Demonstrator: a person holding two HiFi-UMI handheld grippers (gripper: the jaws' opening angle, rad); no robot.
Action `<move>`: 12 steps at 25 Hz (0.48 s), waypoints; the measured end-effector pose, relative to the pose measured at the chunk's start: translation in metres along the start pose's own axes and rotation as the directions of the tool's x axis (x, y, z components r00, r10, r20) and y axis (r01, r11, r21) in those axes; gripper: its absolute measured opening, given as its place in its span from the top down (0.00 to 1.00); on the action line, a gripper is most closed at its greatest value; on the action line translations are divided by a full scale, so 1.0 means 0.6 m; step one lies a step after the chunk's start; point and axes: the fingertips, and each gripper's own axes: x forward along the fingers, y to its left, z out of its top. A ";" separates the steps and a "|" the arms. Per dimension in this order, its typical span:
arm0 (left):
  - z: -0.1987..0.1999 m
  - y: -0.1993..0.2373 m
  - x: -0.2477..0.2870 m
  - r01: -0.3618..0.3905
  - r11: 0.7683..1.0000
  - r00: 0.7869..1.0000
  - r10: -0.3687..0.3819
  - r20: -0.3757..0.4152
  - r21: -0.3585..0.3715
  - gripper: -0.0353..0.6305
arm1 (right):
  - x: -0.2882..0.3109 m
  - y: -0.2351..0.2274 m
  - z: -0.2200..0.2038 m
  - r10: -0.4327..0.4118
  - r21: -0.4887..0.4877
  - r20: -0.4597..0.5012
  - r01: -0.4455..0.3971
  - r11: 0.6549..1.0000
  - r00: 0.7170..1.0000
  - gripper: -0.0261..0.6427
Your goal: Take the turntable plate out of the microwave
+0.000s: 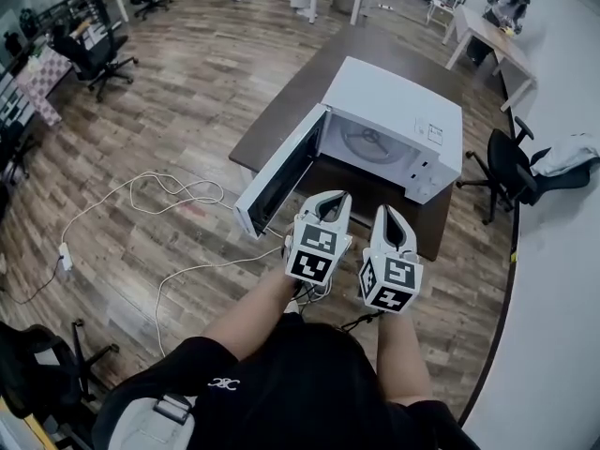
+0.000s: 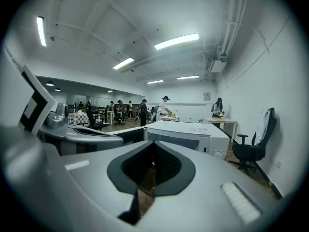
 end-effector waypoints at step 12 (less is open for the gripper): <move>0.001 0.057 0.094 0.006 1.000 1.000 -0.006 -0.016 -0.022 0.94 | 0.121 -0.027 -0.036 0.043 -0.083 -0.079 -0.049 0.995 0.996 0.92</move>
